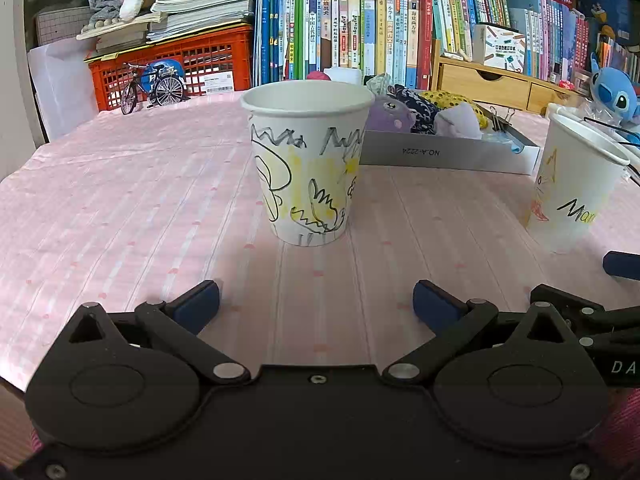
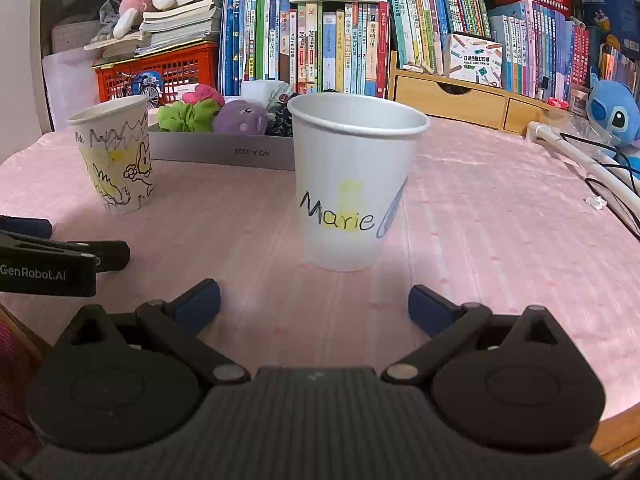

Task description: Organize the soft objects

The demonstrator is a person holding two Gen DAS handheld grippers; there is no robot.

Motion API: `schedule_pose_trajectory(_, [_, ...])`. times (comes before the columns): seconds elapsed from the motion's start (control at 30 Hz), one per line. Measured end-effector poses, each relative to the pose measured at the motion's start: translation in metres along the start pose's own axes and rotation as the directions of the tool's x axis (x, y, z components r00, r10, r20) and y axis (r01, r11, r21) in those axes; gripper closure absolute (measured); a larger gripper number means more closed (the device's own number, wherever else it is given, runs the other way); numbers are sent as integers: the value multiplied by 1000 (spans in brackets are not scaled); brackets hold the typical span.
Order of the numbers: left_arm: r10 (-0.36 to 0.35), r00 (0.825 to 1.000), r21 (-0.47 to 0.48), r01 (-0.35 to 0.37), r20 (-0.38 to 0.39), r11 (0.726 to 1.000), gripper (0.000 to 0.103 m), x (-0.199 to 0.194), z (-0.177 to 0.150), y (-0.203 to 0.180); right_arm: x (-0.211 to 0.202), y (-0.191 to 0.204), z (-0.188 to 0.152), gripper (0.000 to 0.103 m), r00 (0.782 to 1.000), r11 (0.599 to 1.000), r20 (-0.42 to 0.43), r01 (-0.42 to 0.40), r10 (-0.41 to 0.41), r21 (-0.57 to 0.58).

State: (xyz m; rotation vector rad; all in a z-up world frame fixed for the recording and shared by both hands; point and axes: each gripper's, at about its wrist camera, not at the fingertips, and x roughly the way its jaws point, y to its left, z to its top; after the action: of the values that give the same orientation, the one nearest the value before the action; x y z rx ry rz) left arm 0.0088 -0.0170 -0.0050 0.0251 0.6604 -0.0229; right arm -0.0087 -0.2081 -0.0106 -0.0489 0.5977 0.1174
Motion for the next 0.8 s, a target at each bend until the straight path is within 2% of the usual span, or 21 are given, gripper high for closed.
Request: schedule_pose_trajectory(0.8, [1, 1000, 0, -1, 2, 1000, 0, 0, -1, 0, 1, 1, 0, 0, 1000, 1000, -2, -6, 5, -4])
